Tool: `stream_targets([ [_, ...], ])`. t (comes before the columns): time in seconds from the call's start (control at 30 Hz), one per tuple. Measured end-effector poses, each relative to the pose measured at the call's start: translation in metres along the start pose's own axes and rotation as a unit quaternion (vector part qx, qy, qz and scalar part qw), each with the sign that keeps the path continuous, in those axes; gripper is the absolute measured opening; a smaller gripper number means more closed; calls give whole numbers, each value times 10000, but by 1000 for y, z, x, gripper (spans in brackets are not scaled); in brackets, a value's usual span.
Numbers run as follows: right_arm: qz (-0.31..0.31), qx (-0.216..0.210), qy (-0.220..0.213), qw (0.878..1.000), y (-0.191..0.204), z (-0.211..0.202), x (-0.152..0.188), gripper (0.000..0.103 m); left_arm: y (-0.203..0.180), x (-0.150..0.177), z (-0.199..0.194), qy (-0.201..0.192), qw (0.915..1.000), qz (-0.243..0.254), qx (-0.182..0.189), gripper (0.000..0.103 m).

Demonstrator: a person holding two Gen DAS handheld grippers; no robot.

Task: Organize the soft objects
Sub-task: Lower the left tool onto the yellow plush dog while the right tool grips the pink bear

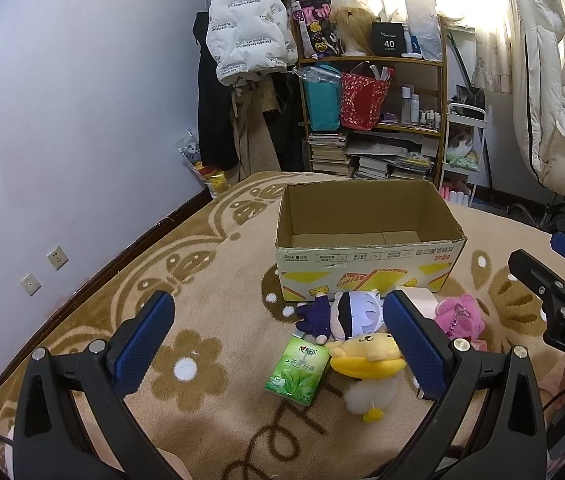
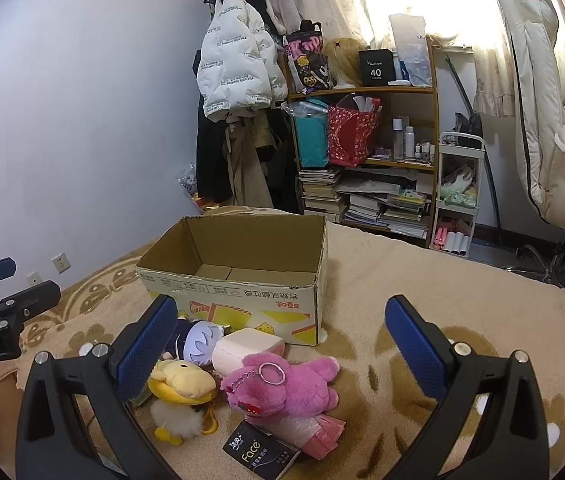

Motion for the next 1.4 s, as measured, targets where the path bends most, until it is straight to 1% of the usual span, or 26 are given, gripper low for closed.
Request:
stream_targets([
  [0.3, 3, -26, 24, 10000, 1, -1, -1, 103, 0, 0, 0, 10, 10000, 9, 5, 103],
  [0.4, 15, -22, 65, 10000, -2, -2, 3, 103, 2, 1, 0, 24, 10000, 38, -46, 103],
  [0.5, -8, -43, 88, 10000, -2, -2, 3, 103, 1, 1, 4, 146, 9999, 41, 29, 103],
  [0.63, 0, 14, 255, 9997, -3, 12, 8, 103, -2, 0, 10, 242, 9995, 84, 161, 103],
  [0.77, 133, 208, 510, 9984, -9, 22, 10, 103, -6, -1, 20, 400, 9989, 104, 230, 103],
  [0.83, 210, 266, 525, 9980, -13, 22, 9, 103, -6, -3, 27, 468, 9985, 21, 292, 103],
  [0.93, 265, 269, 565, 9977, -14, 23, 6, 103, -6, -8, 39, 525, 9982, -48, 281, 103],
  [1.07, 299, 297, 710, 9966, -14, 33, 4, 102, -4, -16, 55, 601, 9975, -89, 366, 103],
  [1.13, 350, 280, 773, 9960, -15, 38, 5, 102, -3, -17, 62, 697, 9965, -146, 445, 103],
  [1.2, 388, 265, 882, 9950, -14, 43, 8, 102, 2, -14, 73, 903, 9945, -250, 464, 103],
  [1.3, 395, 310, 1074, 9930, -12, 53, 12, 102, 5, -8, 88, 1226, 9889, -494, 678, 103],
  [1.4, 510, 302, 1200, 9910, -12, 64, 16, 102, 5, -4, 99, 1359, 9865, -577, 701, 103],
])
Point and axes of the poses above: each gripper's, at about its wrist camera, not at the fingertips, and z roughly the way its jaws point, y to its left, x to its underside, the point moved 9 cm from there along z, roughly the way its jaws point, and after that the axes turned 12 degrees about z, right-handed, at the moved point
